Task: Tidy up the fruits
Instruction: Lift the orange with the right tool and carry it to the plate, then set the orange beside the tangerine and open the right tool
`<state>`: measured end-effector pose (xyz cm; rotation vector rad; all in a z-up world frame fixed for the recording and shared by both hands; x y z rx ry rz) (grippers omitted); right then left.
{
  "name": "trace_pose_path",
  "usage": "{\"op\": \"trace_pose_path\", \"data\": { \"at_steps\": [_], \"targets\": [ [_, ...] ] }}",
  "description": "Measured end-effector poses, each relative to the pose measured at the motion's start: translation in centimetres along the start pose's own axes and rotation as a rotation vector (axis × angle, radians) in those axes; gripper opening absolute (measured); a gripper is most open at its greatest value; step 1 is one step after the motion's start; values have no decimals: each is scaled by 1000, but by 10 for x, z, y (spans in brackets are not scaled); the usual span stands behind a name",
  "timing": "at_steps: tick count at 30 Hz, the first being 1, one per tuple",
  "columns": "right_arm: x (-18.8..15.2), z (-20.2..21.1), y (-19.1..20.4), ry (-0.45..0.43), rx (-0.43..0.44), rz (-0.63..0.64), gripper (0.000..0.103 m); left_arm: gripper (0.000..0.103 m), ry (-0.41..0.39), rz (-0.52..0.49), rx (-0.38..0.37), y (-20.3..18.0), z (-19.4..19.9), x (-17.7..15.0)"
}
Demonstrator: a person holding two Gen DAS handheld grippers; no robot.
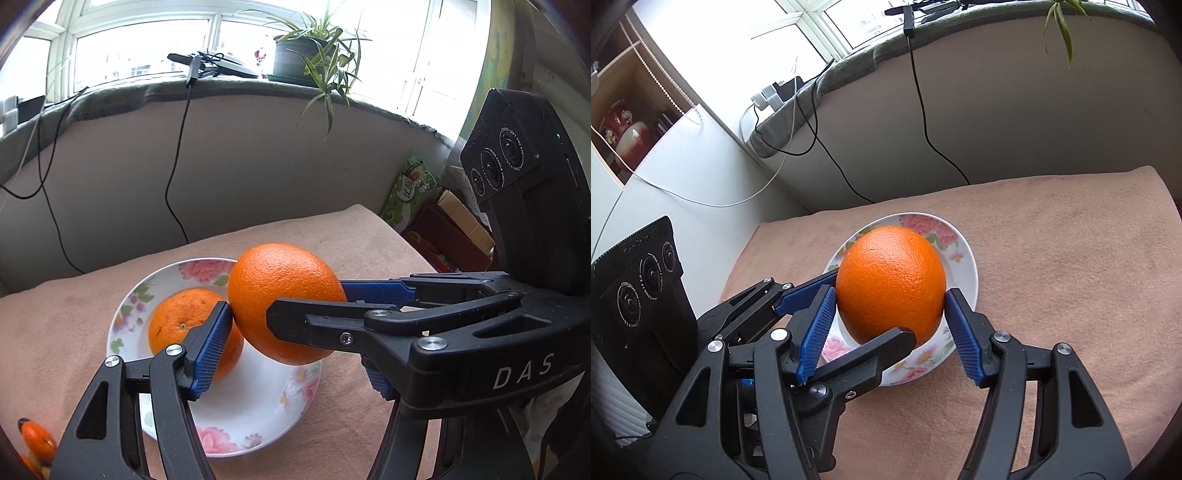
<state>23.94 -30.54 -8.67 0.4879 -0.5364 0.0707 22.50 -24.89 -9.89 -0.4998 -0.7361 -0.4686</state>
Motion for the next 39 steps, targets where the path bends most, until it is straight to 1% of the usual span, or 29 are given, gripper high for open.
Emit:
{"op": "trace_pose_path", "data": {
  "at_steps": [5,10,13,15,22,25,29,33,36,39],
  "targets": [
    [2,-7,-13,9,-7,-26,64,65,32,-7,-7,-3,-15,1],
    [-1,-13,-20,26,-21,-36,64,65,50,-44,11,-9,-25,2],
    [2,-11,-19,8,-2,-47,64,65,40,-73,51,-9,-23,1],
    [4,-7,-18,-5,-7,-43,64,65,34,-52,38,-3,-20,3],
    [5,5,-22,-34,-18,-59,64,65,13,-40,58,10,1,-2],
    [3,9,-18,-42,-21,-46,64,65,3,-44,64,11,8,-3],
    [1,14,-12,-60,-46,-18,72,65,-16,-42,71,14,24,-8],
    [-1,20,-7,-87,-79,14,77,65,-35,-35,86,19,38,-12],
    [-3,24,-4,-102,-99,32,78,65,-56,-26,88,23,50,-13],
    [-7,26,1,-113,-139,58,79,65,-85,-13,86,28,64,-17]
  ]
}}
Point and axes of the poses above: each gripper's, at about its wrist camera, not at the fingertips, and z roughly against the way its jaws point, y to its left, x to its top, the point moved 7 cm from there along -z, roughly the way its jaws point, and after that the axes turned 6 degrees about -x, right-handed, at the moved point
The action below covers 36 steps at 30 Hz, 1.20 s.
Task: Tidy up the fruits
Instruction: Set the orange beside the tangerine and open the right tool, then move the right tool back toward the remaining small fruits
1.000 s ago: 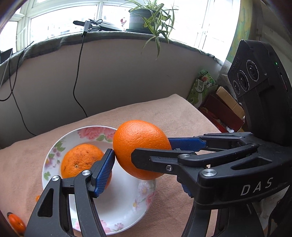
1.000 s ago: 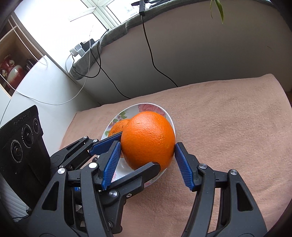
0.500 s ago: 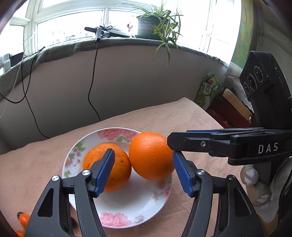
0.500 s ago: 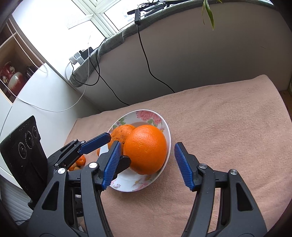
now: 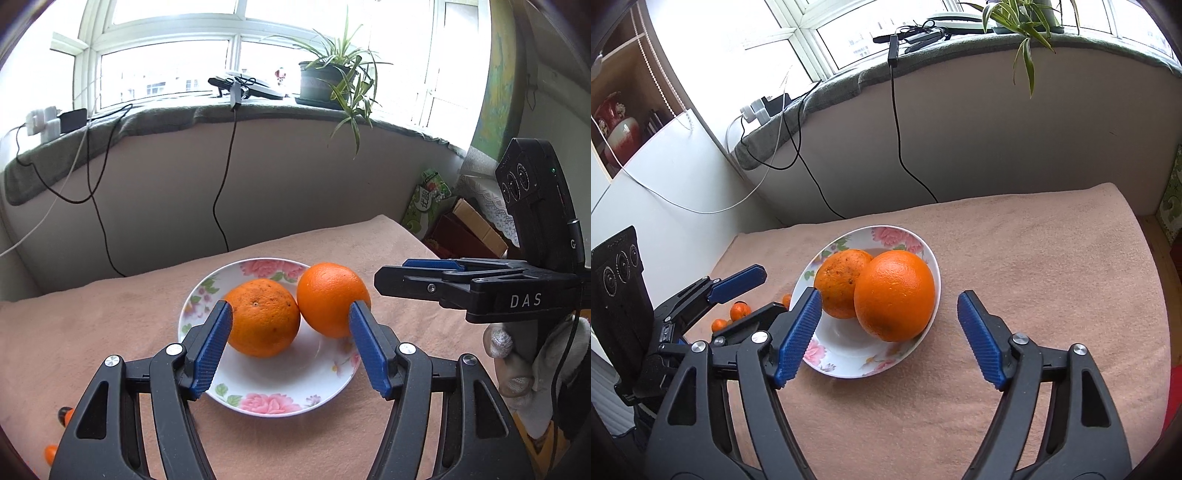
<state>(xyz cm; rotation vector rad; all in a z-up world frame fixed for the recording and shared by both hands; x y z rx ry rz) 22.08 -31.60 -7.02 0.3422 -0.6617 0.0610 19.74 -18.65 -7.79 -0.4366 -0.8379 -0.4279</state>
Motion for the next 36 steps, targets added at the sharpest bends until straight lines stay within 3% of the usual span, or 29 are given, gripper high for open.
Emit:
{"op": "trace_pose_path", "data": {
  "at_steps": [7,17,20,29,36],
  "targets": [
    [-5,9,24,-47,-45,72,79,66,-42,5,4,10,30,-13],
    [-18,18,71,-127,-32,166,79,66,-91,100,88,54,83,-36],
    [-22,18,84,-145,-14,191,89,66,-99,124,132,72,98,-46],
    [-40,3,119,-91,28,259,89,66,-104,235,263,134,144,-87],
    [-57,-11,151,-57,69,319,89,65,-77,317,297,159,154,-124]
  ]
}}
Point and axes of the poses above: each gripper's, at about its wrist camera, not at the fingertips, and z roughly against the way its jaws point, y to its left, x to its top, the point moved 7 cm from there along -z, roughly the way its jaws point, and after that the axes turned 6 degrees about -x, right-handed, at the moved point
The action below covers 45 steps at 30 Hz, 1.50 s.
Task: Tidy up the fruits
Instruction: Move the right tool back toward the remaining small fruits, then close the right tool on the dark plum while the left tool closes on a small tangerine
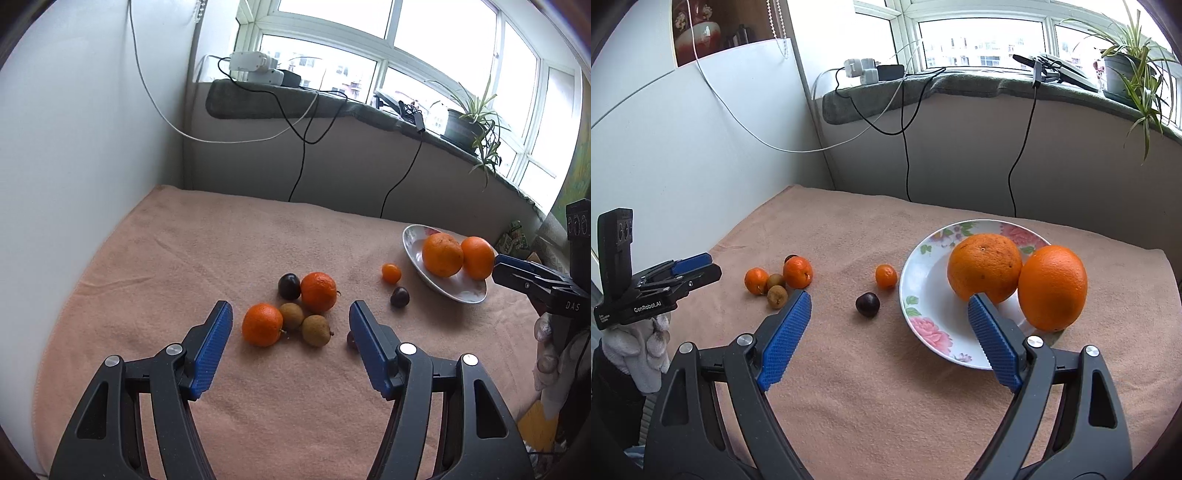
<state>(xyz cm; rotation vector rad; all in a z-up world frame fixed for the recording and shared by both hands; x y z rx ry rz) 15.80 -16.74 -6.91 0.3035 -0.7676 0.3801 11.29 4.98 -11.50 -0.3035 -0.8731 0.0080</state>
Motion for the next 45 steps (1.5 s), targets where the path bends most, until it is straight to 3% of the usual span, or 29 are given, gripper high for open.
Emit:
{"op": "trace_pose_path", "data": {
  "at_steps": [4,6,10,14,18,27,42,45],
  "targets": [
    [-3,-11,21,18,38,31,88,65,21,25,-3,10,-5,-10],
    [-6,-18,33,41,58,53,73,65,31,46,-10,16,-8,-13],
    [-14,-31,51,79,90,88,61,65,38,68,-18,24,-15,-14],
    [-20,-43,66,115,126,100,53,52,62,93,-34,33,-22,-19],
    [-25,-55,79,144,146,123,45,48,76,105,-46,37,-26,-22],
    [-35,-82,105,211,188,158,35,44,97,125,-72,41,-34,-23],
    [-39,-103,113,253,189,166,34,43,123,133,-78,44,-46,-22],
    [-40,-106,113,260,190,168,29,41,130,136,-82,44,-47,-23]
  ]
}}
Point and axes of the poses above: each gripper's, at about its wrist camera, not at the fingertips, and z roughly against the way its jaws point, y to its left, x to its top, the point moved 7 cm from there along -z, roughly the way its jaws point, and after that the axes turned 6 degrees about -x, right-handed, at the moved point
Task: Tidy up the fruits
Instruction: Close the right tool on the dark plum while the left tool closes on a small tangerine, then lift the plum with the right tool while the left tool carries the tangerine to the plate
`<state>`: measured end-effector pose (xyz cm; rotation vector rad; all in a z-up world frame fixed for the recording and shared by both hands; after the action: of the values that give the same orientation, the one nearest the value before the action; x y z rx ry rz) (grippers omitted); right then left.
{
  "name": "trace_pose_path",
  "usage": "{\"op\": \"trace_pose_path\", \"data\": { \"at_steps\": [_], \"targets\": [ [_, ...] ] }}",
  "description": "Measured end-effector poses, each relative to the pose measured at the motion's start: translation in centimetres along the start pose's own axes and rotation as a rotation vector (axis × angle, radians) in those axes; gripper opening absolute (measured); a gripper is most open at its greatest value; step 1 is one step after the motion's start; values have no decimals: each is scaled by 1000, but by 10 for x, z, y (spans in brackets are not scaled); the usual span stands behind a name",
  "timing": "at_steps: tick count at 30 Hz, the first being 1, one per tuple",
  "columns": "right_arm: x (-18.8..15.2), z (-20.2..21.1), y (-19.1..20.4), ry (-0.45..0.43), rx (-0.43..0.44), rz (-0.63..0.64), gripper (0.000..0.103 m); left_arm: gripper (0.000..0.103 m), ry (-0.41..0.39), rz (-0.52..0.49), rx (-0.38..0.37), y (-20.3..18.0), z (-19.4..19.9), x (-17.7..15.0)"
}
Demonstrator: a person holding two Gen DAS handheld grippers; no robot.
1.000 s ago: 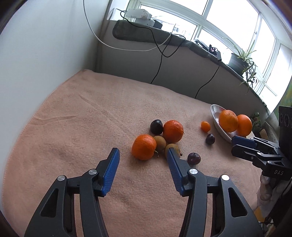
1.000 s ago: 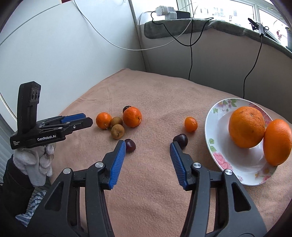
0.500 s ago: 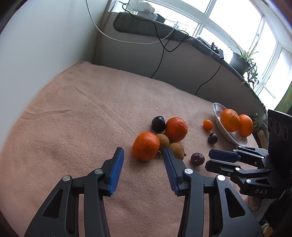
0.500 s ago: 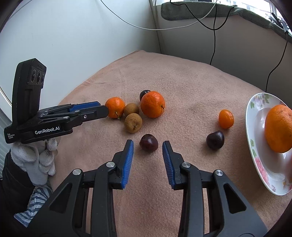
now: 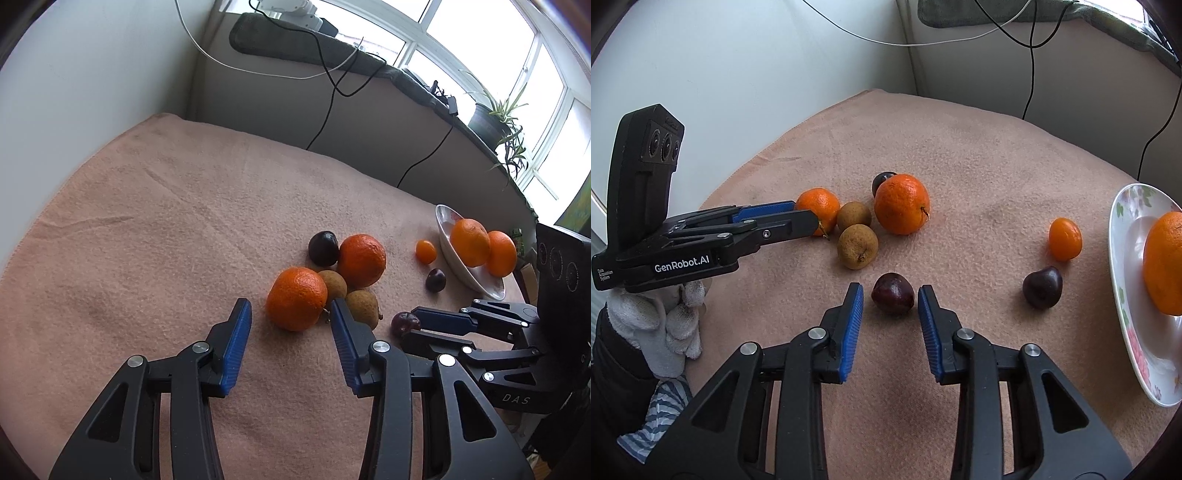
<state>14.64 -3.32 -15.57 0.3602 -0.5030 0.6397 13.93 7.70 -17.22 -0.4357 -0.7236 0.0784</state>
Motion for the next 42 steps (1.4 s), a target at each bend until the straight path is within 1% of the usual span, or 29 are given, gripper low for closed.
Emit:
{"op": "trace_pose_path", "data": {
  "at_steps": [2,9,12,22,28,34,42],
  "targets": [
    [0,-1,0,0,-2,2,29,40,3,2,-2,1,-1,0],
    [0,-3,0,3,-5,1,27,32,11,-9,-13,-2,-3,0],
    [0,-4,-1,5,-9,1,25,32,10,-15,-6,-3,-4,1],
    [0,0,0,-11,-18,2,25,31,3,-22,0,-4,-3,1],
    [-4,14,-4,-35,-18,-6,25,31,-4,-7,-9,-3,0,1],
    [-5,30,-14,-70,-22,-48,25,30,-19,6,-30,-8,7,2],
    [-9,61,-37,-127,-40,-113,25,30,-39,-18,-68,-30,15,9]
  ]
}}
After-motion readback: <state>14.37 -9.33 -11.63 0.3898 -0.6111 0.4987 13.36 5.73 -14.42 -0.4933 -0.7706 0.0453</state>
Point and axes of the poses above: each gripper's, at about its wrist camera, not at the fingertips, and z roughly against the way its jaws point, y to its left, x to its top, the point moved 7 cm from there along -z, roughly the way its jaws point, and after that the axes turned 6 degrees about -x, right-handed, at the moved point
